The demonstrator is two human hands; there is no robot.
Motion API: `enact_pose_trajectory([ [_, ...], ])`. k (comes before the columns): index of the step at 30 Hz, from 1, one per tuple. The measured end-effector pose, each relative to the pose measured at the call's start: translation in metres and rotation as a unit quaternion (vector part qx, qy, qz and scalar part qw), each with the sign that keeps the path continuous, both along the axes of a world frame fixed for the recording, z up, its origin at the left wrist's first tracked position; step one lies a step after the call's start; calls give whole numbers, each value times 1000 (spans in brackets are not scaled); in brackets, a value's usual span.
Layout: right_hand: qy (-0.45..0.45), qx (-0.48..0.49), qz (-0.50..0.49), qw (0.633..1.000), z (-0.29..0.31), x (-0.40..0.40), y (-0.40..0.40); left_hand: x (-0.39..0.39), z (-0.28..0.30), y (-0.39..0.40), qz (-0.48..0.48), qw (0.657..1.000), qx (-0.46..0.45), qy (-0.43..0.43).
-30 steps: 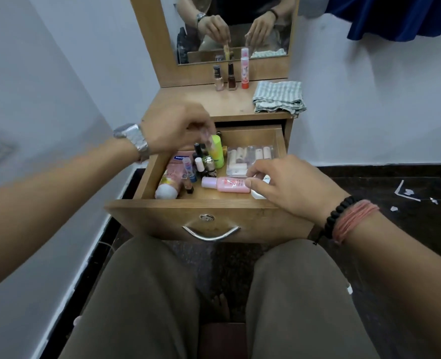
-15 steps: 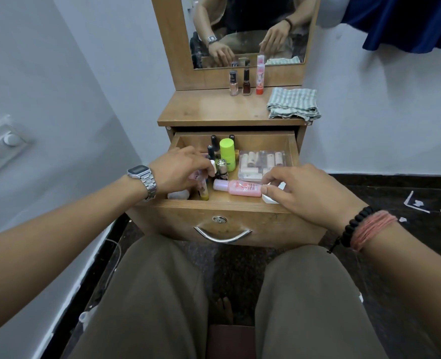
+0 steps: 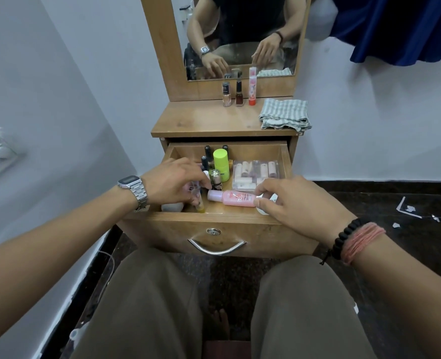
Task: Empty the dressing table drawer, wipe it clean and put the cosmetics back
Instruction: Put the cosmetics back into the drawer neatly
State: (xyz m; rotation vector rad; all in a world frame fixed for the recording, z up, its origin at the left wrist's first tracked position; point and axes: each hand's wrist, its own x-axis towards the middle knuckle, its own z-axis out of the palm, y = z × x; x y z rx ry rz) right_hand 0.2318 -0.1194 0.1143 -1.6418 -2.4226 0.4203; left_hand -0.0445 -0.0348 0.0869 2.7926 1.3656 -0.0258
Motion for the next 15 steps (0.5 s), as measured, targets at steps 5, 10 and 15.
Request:
enact_pose_trajectory([
  [5,-4,-11,-1,1000,-1,-3,-2,15,24,24,0,995,52,-89],
  [10,-11,-9,1,1000,-1,-5,-4,42,48,73,48,984,107,-137],
  [15,-17,4,10,1000,-1,-6,-6,68,56,112,115,966,150,-175],
])
